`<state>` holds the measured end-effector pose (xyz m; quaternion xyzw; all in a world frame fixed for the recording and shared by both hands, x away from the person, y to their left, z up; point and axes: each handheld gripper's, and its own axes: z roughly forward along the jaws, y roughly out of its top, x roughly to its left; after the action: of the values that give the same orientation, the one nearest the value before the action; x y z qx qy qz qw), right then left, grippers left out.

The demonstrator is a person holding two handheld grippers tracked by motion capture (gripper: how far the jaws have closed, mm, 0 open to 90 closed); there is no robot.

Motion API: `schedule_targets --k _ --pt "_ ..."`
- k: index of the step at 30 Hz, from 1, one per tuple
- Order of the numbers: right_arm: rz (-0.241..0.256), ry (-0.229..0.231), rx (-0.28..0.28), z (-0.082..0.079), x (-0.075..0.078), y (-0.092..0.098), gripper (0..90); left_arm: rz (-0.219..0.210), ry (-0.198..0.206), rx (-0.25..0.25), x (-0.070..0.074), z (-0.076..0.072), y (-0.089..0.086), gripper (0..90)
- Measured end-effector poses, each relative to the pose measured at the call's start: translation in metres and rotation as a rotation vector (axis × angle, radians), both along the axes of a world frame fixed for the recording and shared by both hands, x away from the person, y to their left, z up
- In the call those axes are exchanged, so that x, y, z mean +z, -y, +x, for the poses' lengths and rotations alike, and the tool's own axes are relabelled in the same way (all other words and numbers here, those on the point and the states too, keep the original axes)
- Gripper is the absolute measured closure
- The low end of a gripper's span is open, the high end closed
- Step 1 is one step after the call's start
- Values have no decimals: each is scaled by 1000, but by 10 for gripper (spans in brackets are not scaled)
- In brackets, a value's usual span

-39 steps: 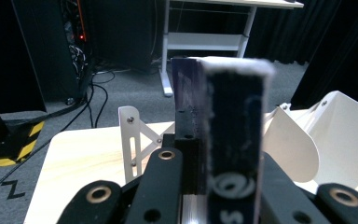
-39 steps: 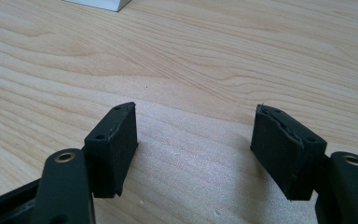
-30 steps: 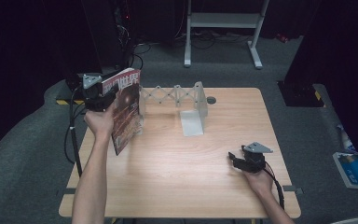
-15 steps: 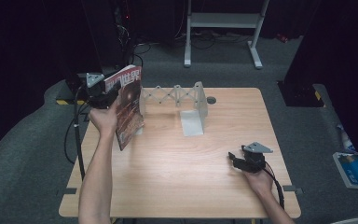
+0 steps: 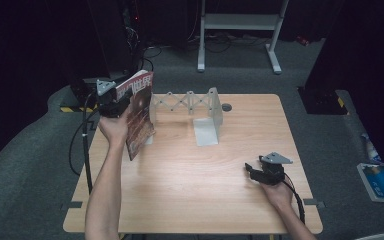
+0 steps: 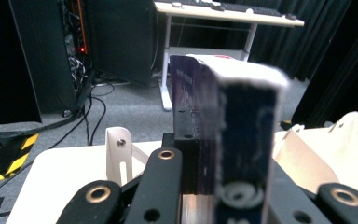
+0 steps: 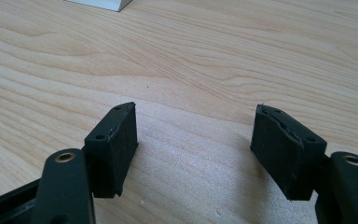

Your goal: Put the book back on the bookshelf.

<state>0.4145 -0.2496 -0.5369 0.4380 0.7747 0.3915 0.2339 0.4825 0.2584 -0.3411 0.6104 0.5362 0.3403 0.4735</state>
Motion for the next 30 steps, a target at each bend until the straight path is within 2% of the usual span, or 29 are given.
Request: schedule_targets --k 5,8,11,13,18,22,26,30 --pt "-1 -1 1 0 0 0 313 41 -60 -10 1 1 3 834" --pt "0 -1 0 0 0 0 313 42 -88 -4 1 1 3 833" --pt "-1 0 2 0 0 0 313 64 -133 -3 3 1 2 833" --pt "0 0 2 0 0 0 313 71 -146 -5 5 1 1 833" --pt "-1 0 2 0 0 0 313 92 -223 -16 12 1 2 829" --pt "-1 0 4 0 0 0 313 133 -290 -23 17 2 2 828" --pt "-1 0 4 0 0 0 313 130 -338 -21 20 2 1 828" --pt "0 0 4 0 0 0 313 146 -396 -38 23 4 1 826"
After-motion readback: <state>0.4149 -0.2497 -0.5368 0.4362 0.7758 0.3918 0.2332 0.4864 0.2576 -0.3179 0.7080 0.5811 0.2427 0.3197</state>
